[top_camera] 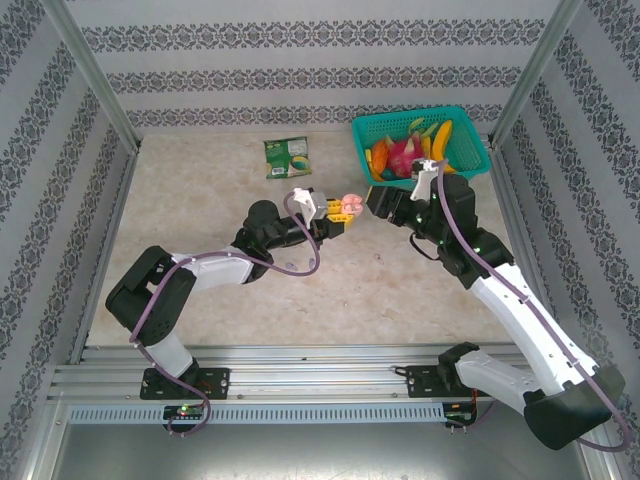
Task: Insert the wireless bluetooth earbuds into the charging case
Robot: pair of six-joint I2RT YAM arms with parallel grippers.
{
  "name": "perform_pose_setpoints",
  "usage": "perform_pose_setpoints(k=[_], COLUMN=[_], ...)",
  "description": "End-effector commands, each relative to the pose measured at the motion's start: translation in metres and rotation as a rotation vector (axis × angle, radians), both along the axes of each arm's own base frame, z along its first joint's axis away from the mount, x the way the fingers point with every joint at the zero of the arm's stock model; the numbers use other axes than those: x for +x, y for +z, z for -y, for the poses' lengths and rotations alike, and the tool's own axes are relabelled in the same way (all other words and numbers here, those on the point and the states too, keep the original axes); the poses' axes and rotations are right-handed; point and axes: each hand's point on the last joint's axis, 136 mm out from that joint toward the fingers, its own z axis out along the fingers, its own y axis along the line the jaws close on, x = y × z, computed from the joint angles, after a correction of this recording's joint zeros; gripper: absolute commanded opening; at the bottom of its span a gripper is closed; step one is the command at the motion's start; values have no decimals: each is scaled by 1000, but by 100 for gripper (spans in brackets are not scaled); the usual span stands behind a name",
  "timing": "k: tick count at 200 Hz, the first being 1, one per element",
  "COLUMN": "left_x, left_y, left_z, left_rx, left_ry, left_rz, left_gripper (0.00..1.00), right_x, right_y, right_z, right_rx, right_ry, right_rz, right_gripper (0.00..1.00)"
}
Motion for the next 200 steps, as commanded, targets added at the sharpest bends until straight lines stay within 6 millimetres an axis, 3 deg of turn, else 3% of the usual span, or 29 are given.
perform_pose_setpoints(k=[1, 44, 74, 103, 200], left_x=[7, 17, 12, 7, 5], left_y=[16, 13, 9, 7, -1], left_z=[-15, -42, -47, -51, -52], left_rx=[-22, -30, -20, -16, -23], left_ry=[107, 265, 272, 279, 270], left_rz=[77, 86, 74, 68, 39], left_gripper=[0, 0, 0, 0, 0], right_x=[-7, -31, -37, -26, 19], right_y=[-54, -180, -231, -251, -269], right_z=[31, 55, 60, 55, 33], right_rx=[-86, -267, -326, -343, -430], right_ry=[-137, -216, -231, -209, -87], right_rz=[-204, -547, -650, -643, -631], right_gripper=[63, 63, 62, 62, 58])
